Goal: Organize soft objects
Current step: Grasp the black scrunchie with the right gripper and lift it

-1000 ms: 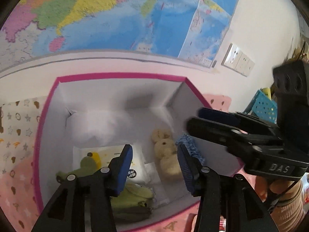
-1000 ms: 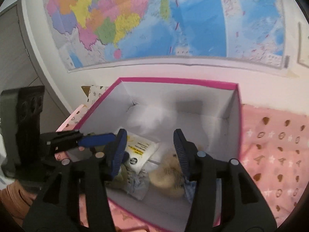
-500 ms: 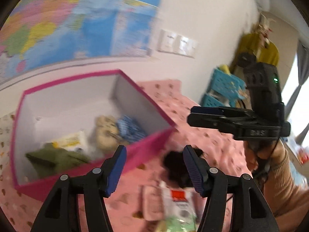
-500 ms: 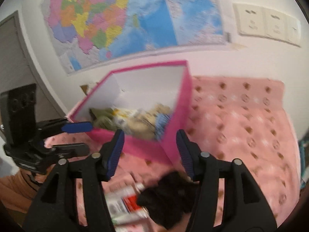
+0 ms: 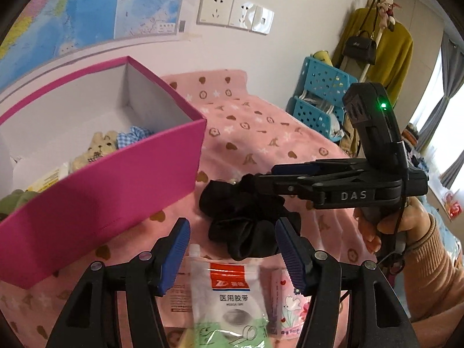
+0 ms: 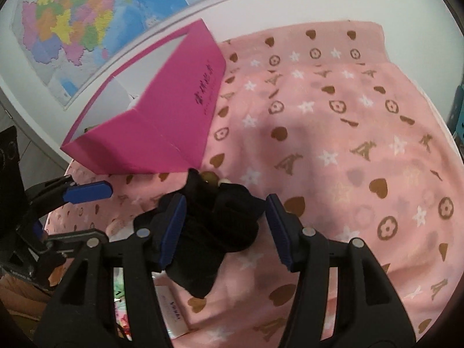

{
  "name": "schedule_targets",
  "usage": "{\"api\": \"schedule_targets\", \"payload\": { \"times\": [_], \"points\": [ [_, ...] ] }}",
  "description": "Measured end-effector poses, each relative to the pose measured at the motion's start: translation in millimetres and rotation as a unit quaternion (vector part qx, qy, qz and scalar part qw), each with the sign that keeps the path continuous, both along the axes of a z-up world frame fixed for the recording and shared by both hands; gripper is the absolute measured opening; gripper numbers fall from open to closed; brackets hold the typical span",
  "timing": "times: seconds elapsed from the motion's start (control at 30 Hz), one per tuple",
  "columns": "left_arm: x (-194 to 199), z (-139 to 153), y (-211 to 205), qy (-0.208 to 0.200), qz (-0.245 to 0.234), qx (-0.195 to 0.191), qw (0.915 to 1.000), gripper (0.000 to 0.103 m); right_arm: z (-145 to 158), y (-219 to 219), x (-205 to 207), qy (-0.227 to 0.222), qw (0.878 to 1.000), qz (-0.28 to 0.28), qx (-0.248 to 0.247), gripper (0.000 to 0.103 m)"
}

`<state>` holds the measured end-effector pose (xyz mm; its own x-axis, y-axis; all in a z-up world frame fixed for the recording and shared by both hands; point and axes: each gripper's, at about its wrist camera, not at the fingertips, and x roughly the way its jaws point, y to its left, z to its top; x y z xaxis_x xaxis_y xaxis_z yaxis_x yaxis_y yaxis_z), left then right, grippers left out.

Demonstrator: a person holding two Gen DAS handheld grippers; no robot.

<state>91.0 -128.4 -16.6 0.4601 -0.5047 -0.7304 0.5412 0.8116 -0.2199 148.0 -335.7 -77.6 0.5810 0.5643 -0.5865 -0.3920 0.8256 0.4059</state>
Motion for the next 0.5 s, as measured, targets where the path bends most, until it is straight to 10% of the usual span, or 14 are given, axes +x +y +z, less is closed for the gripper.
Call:
{"api": "schedule_targets", "payload": {
  "times": [0.3,0.5],
  "points": [
    [5.6,-10.3,-4.2,0.018,0.007,0.004,0.9998,0.062,-8.6,18.7,2.0,-0.004,1.0,0.024,-0.019,0.059],
    [14.3,-22.5,-1.6,0.049,0.018,-0.006,0.9986,0.062,-5.2,11.5,-4.9,-0.016,0.999,0.03,0.007,0.016]
  ]
}}
